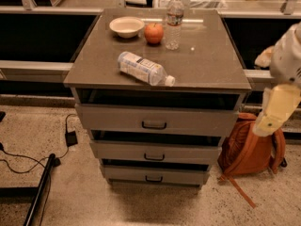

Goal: Open bottom drawer

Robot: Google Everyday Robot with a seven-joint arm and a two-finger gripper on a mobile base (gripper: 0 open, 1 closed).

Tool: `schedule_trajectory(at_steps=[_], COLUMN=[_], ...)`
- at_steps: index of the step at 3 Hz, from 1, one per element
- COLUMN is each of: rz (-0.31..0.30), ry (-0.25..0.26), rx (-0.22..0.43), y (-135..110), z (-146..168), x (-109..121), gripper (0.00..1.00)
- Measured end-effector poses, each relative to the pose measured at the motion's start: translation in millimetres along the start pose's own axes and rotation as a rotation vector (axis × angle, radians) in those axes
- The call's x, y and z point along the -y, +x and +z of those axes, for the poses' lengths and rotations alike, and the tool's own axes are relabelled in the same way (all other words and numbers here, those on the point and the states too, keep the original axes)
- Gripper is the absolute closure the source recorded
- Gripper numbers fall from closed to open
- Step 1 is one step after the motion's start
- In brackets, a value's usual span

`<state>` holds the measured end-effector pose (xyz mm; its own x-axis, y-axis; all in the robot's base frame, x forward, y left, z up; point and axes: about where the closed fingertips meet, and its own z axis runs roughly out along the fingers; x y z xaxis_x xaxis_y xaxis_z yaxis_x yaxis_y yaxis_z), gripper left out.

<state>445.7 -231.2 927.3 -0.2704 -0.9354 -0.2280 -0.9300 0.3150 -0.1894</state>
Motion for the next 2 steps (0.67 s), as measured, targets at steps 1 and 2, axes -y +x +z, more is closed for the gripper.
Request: schedule_trajectory(at_steps=[1,2], rz=[0.090,0.104], ry=[-0.108,-0.153], rx=[0.107,0.197], y=[33.0,53.9], z=[94.5,165.5], x=[-18.8,-42.2], gripper=[0.00,0.00])
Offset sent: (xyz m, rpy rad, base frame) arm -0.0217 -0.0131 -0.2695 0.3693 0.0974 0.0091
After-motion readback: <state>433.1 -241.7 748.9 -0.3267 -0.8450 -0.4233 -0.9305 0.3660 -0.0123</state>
